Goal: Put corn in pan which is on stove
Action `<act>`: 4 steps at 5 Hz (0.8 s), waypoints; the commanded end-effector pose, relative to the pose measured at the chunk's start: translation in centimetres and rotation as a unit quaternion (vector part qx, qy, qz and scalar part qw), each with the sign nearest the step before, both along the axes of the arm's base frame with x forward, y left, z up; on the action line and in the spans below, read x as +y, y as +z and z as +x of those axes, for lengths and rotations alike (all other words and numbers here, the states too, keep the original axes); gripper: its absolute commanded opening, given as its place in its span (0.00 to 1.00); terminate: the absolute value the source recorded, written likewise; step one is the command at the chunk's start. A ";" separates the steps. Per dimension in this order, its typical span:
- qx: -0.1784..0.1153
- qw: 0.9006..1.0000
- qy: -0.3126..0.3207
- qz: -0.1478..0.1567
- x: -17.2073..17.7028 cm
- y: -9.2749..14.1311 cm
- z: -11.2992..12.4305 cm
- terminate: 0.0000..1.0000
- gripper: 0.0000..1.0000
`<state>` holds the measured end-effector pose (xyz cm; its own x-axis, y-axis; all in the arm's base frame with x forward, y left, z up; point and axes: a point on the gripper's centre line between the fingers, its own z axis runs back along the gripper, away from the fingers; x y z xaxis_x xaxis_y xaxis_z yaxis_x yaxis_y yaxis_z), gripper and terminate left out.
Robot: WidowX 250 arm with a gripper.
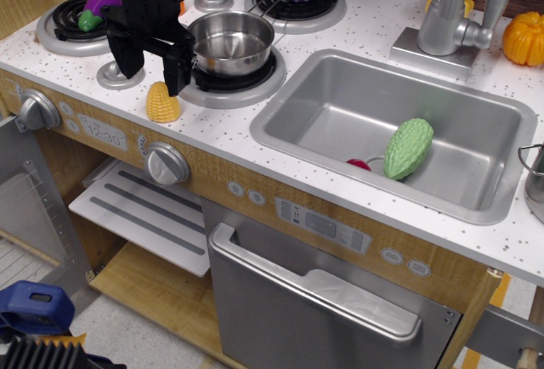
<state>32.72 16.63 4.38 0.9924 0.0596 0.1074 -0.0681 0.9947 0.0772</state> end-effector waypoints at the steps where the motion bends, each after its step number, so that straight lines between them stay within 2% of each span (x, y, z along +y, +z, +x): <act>1: 0.000 1.000 0.000 0.000 0.0 0.0 0.0 0.00 1.00; 4: -0.018 1.000 -0.018 0.002 0.8 -0.1 1.2 0.00 1.00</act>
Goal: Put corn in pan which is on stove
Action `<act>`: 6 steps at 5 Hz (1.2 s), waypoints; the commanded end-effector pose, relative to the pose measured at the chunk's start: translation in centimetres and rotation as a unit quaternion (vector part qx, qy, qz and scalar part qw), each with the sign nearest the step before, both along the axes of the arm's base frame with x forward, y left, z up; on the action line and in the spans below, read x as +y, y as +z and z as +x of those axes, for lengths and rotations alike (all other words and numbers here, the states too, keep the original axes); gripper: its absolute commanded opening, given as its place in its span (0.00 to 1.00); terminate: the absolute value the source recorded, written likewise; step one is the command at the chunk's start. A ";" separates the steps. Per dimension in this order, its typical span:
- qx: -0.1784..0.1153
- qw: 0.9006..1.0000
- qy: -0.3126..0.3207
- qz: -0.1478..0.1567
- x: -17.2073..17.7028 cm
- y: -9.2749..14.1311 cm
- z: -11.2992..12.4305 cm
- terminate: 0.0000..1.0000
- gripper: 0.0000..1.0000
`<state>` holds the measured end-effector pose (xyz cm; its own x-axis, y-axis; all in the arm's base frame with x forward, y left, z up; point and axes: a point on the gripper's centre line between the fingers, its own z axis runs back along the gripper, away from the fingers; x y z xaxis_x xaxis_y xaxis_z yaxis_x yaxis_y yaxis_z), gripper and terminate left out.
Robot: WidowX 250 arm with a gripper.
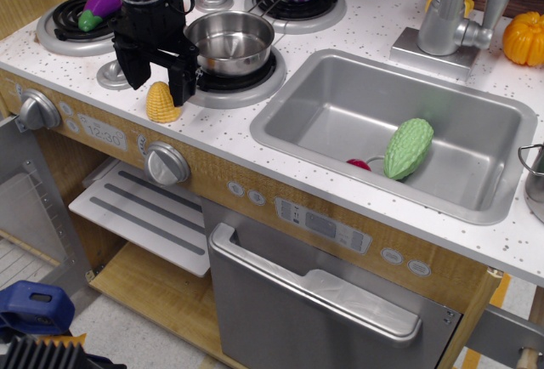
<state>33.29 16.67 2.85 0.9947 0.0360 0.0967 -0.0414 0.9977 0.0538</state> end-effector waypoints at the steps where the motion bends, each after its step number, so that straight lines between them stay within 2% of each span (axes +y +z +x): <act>1: -0.032 0.999 -0.006 0.008 1.0 0.8 0.6 0.00 1.00; 3: -0.051 0.999 0.000 -0.005 1.2 -0.4 0.3 0.00 1.00; 4: -0.054 0.999 0.010 0.002 1.1 -0.6 0.2 0.00 0.00; 5: -0.053 0.999 0.005 0.004 1.2 -0.1 0.3 0.00 0.00; 6: -0.041 0.999 0.005 0.015 0.9 1.7 0.7 0.00 0.00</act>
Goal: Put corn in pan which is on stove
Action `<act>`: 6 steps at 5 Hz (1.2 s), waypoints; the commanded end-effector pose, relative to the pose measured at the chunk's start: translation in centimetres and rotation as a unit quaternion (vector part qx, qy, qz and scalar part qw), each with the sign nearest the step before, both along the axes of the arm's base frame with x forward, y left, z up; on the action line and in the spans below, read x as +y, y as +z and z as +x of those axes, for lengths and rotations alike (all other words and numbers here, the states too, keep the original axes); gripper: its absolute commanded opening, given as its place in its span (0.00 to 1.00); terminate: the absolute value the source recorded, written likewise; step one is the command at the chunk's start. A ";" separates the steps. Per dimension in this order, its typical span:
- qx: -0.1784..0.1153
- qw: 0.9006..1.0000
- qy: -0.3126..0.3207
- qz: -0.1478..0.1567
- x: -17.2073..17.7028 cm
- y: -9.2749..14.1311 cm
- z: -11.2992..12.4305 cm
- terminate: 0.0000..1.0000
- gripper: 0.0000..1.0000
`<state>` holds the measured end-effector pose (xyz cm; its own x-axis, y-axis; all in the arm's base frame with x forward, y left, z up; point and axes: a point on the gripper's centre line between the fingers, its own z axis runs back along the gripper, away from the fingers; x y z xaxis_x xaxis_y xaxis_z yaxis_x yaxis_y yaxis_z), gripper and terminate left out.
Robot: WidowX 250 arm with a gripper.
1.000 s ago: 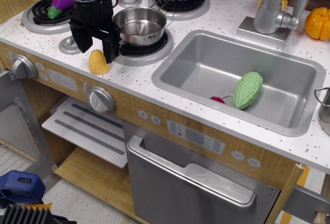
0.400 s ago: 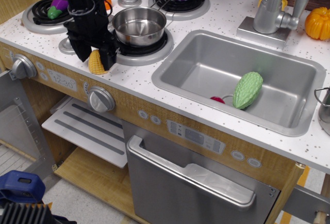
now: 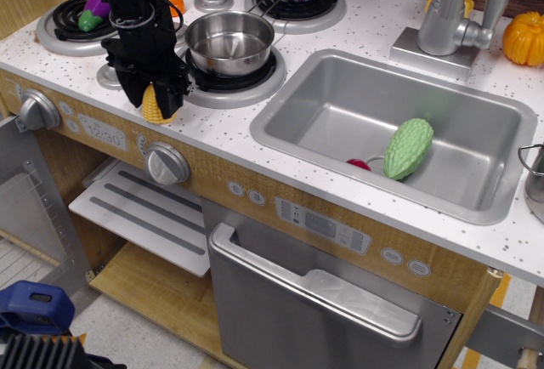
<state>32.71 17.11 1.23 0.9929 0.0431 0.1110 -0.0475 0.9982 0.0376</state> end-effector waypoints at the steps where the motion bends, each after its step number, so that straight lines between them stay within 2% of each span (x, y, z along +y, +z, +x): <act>1: -0.034 0.998 -0.005 0.057 0.1 6.5 1.6 0.00 0.00; 2: -0.038 0.996 -0.014 0.080 0.2 8.9 2.2 0.00 0.00; 3: -0.064 0.992 -0.008 0.107 -0.1 11.2 3.0 0.00 0.00; 4: -0.081 0.987 -0.024 0.134 -0.5 12.4 4.5 0.00 0.00; 5: -0.097 0.985 -0.028 0.137 -0.4 12.4 5.8 0.00 0.00; 6: -0.117 0.983 -0.043 0.132 0.0 10.8 7.2 0.00 0.00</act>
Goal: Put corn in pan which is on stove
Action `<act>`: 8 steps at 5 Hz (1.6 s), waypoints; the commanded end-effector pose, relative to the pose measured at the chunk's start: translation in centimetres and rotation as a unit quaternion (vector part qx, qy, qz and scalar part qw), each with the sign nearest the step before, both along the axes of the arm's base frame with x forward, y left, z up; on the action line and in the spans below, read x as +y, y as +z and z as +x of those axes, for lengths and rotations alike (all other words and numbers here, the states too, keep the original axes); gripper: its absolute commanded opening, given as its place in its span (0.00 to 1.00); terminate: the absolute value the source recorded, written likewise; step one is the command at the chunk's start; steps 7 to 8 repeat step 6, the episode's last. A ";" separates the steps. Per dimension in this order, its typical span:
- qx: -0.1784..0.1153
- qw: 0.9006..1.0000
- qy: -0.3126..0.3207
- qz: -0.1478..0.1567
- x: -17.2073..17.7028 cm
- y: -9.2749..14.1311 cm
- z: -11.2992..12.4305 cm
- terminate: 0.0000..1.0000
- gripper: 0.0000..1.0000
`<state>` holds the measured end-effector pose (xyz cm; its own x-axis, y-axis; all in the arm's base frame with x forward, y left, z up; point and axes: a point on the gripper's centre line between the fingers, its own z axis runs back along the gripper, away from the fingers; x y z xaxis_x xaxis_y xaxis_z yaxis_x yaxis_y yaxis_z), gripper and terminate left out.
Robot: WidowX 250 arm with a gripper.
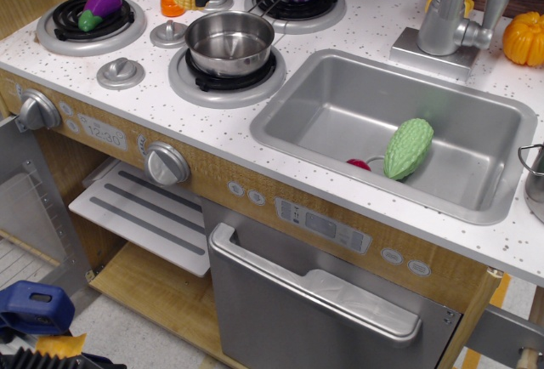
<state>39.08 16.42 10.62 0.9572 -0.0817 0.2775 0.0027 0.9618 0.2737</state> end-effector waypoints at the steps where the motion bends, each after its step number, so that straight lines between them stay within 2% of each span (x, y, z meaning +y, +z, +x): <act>1: -0.036 0.999 -0.009 -0.002 1.3 -0.4 1.3 0.00 1.00; 3: -0.037 0.999 -0.020 -0.023 1.3 -1.8 1.4 0.00 1.00; 5: -0.029 0.999 -0.033 -0.024 1.4 -1.8 1.4 0.00 1.00; 6: -0.029 0.999 -0.033 -0.024 1.4 -1.8 1.4 1.00 1.00; 8: -0.029 0.999 -0.033 -0.024 1.4 -1.8 1.4 1.00 1.00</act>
